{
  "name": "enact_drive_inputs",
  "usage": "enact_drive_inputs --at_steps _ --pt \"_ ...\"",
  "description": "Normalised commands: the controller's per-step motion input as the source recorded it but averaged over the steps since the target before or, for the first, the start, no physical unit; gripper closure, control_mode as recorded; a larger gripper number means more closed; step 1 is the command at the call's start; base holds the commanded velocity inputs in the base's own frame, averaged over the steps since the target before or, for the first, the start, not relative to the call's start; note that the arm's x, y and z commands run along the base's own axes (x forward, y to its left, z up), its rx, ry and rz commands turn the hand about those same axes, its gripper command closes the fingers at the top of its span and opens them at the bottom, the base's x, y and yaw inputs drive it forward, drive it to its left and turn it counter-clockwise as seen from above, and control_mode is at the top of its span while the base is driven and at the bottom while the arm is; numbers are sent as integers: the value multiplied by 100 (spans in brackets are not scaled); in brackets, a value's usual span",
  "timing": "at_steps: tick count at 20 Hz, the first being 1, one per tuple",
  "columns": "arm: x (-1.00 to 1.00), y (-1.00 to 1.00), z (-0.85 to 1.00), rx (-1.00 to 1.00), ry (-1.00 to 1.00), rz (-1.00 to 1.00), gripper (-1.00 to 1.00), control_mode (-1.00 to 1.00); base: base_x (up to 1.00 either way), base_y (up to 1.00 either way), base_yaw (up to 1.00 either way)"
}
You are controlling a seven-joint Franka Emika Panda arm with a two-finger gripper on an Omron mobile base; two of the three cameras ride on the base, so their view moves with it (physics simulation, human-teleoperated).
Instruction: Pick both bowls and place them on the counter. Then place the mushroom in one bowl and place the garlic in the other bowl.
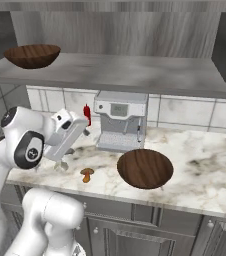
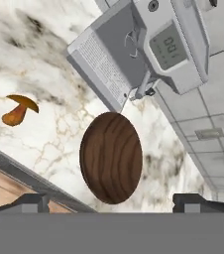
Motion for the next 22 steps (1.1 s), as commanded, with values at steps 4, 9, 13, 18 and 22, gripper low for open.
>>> enact_drive_inputs --at_steps 4,9,13,18,22 --pt "-28 59 52 -7 0 11 -100 -100 0 0 0" --pt "-10 61 35 -4 0 19 -100 -100 0 0 0" --pt "0 52 26 0 0 29 -100 -100 0 0 0" --pt "-1 45 20 0 -1 34 -100 -100 0 0 0" --pt "-20 37 43 -1 -8 28 -100 -100 0 0 0"
